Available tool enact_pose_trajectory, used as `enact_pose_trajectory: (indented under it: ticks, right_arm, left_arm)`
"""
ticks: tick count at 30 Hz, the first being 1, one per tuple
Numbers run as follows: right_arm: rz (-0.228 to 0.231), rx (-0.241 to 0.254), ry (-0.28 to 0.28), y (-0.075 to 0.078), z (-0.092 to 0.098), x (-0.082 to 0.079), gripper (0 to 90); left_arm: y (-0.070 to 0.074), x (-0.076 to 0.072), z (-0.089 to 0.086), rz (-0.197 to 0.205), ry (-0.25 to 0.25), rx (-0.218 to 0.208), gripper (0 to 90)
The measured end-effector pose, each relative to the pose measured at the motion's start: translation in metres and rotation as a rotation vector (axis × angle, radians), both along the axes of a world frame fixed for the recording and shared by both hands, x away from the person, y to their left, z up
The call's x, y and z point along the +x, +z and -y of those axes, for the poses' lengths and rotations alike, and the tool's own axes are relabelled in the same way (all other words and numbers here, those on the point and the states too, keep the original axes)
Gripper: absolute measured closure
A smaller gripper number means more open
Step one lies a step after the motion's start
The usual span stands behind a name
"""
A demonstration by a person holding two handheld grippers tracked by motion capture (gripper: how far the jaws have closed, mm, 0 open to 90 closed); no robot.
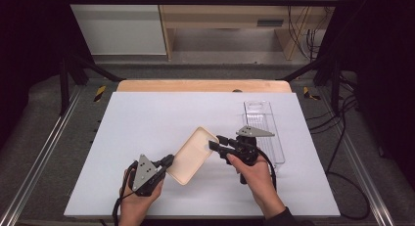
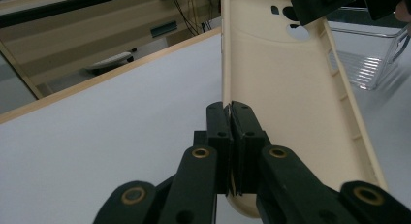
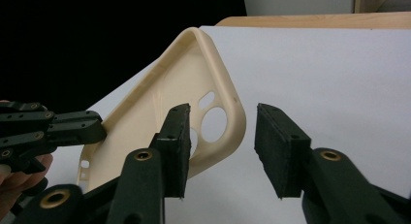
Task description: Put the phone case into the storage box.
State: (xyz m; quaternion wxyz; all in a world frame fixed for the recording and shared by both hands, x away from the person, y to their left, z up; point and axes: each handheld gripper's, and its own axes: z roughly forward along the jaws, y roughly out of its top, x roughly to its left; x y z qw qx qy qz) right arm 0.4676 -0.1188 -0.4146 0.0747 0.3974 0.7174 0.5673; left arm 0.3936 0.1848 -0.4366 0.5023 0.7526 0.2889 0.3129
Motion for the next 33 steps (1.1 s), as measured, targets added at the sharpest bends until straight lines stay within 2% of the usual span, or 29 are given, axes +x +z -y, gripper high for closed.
enact_pose_trajectory:
  ticks: [4, 15, 22, 27, 30, 33]
  right_arm:
    - [0.006, 0.007, 0.012, 0.001, -0.001, 0.002, 68.7]
    - [0.02, -0.028, -0.024, 0.003, 0.0, -0.002, 76.2]
    - [0.039, -0.051, -0.044, 0.003, -0.004, -0.001, 78.0]
    - [0.062, -0.077, -0.047, 0.011, -0.009, -0.001, 78.3]
    - [0.082, -0.095, -0.042, 0.018, -0.013, -0.002, 78.4]
    - [0.099, -0.119, -0.033, 0.025, -0.017, -0.003, 78.4]
  left_arm:
    - [0.0, -0.001, 0.0, 0.001, 0.001, 0.006, 87.9]
    - [-0.003, -0.001, 0.005, -0.005, 0.005, 0.017, 87.8]
    - [-0.008, 0.001, 0.007, -0.033, 0.012, 0.035, 87.7]
    - [-0.008, 0.003, 0.004, -0.049, 0.02, 0.02, 87.5]
    - [-0.008, 0.004, 0.002, -0.069, 0.009, 0.008, 87.3]
    - [-0.008, 0.006, -0.002, -0.091, -0.007, -0.031, 85.9]
